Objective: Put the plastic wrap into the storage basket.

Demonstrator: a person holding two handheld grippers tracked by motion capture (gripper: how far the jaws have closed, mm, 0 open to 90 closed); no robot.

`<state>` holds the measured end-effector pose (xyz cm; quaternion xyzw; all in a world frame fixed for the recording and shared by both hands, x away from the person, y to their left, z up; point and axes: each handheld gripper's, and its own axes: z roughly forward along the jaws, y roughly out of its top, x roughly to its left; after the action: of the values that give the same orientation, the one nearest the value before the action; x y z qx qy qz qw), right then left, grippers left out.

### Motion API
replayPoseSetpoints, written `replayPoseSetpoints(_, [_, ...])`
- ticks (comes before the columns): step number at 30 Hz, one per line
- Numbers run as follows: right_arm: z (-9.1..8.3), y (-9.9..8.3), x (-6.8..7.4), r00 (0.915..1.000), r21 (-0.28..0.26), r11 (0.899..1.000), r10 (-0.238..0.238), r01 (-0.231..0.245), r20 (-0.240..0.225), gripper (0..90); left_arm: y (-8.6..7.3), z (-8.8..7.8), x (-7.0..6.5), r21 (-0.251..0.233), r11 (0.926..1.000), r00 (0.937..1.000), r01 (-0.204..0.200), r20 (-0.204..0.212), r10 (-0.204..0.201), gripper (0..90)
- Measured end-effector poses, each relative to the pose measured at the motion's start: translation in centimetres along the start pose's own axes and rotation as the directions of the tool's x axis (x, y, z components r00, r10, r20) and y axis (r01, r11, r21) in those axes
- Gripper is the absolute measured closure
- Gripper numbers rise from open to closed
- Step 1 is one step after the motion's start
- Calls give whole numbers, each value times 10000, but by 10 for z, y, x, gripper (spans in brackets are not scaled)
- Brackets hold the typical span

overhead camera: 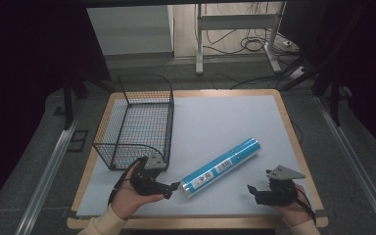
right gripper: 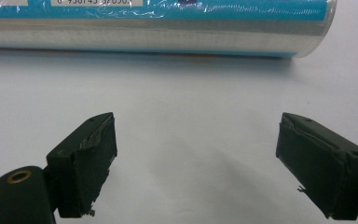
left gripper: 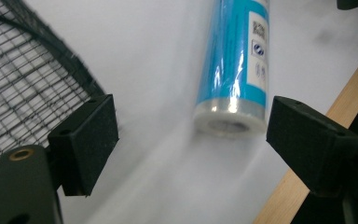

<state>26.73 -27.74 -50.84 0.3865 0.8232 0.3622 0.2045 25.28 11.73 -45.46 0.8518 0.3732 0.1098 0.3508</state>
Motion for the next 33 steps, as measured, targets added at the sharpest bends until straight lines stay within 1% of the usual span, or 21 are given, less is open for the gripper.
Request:
replayPoseSetpoints(5, [-1,0,0,10000,-6,10000,-45,45,2,124,8,10,-4,110,9998,9998,-155,99,154,160])
replayPoseSetpoints(9, [-1,0,0,10000,-39,10000,-62,63,37,125,12,15,-6,14,9998,9998,-204,-49,204,166])
replayPoseSetpoints(17, [-2,0,1,9999,-178,9998,-104,106,108,129,22,25,-11,196,9990,9991,-401,128,399,165])
replayPoseSetpoints(22, [-3,1,1,9999,-190,9998,-116,118,102,129,25,29,-13,235,9985,9987,-485,163,482,165])
replayPoseSetpoints(26, [-2,1,2,9999,-149,9998,-147,149,82,129,31,30,-17,185,9975,9976,-686,109,684,165])
replayPoseSetpoints(33, [-3,1,2,9998,-179,9997,-142,144,100,129,36,35,-19,236,9969,9971,-748,181,744,165])
